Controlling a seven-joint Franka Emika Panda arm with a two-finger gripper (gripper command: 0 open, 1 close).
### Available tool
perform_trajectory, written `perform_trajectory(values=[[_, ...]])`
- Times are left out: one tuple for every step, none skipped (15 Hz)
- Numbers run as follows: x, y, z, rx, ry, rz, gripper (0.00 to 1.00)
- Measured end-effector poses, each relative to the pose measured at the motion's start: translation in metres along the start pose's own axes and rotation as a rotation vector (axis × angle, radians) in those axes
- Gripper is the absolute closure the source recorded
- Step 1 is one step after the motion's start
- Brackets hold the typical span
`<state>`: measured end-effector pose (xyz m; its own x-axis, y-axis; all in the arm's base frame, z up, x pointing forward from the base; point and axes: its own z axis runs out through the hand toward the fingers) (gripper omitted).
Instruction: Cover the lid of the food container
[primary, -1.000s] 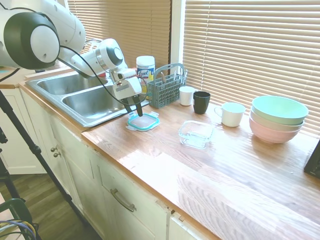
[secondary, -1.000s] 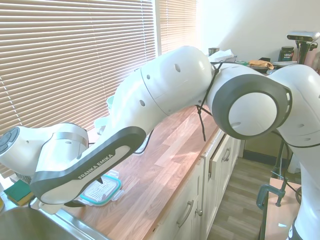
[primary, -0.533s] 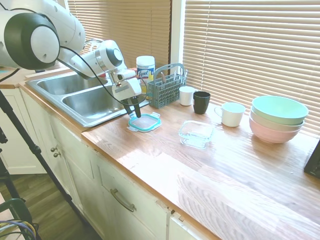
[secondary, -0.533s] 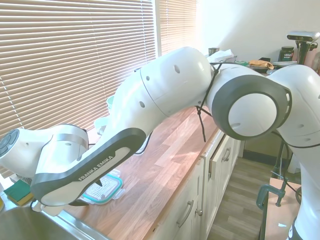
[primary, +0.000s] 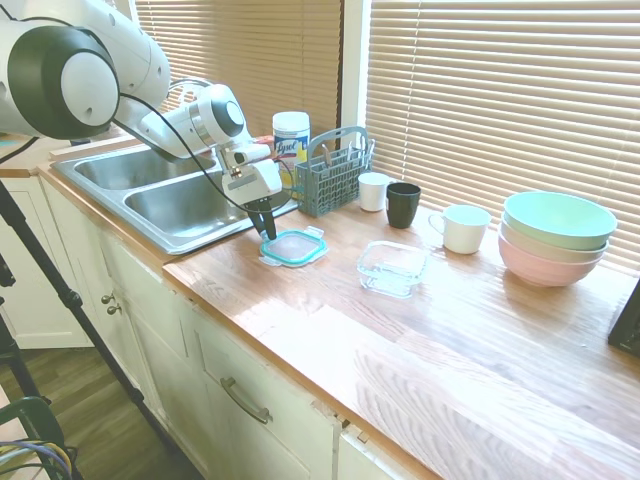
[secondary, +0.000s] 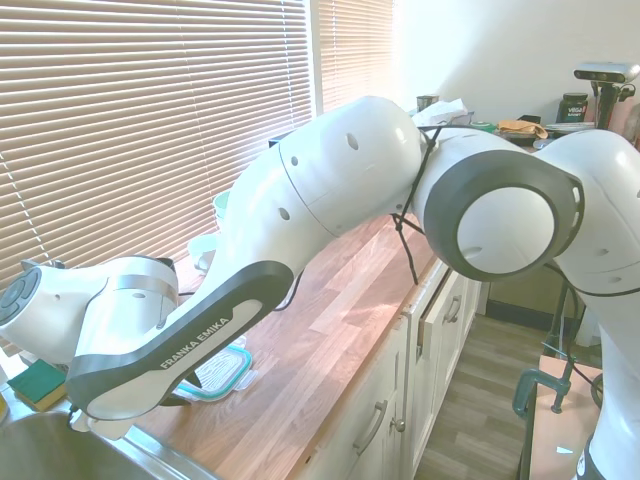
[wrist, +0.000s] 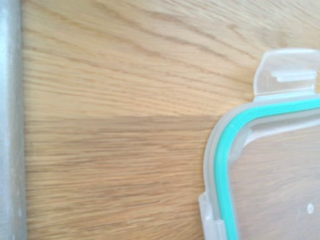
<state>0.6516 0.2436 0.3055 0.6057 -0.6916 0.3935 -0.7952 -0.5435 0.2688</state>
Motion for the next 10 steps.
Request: perform_trajectory(values=[[-0.0004,0.0002,0.0008,-0.002,0.000,-0.001,1.00],[-0.0005,0.0003,0.0013,-0.003,0.000,-0.002,1.00],[0.0001,0.0005,0.0016,-0.003,0.000,-0.002,1.00],[0.0007,0.0007,0.0017,-0.004,0.001,-0.002,1.00],[0.0010,0.0008,0.0018,-0.005,0.004,-0.003,1.00],[0.0009,0.0008,0.0017,-0.006,0.008,-0.005,1.00],[0.0003,0.0008,0.0015,-0.008,0.013,-0.007,1.00],[-0.0002,0.0008,0.0013,-0.009,0.016,-0.009,1.00],[-0.0008,0.0006,0.0011,-0.009,0.017,-0.010,1.00],[-0.0007,0.0007,0.0006,-0.008,0.017,-0.010,1.00]])
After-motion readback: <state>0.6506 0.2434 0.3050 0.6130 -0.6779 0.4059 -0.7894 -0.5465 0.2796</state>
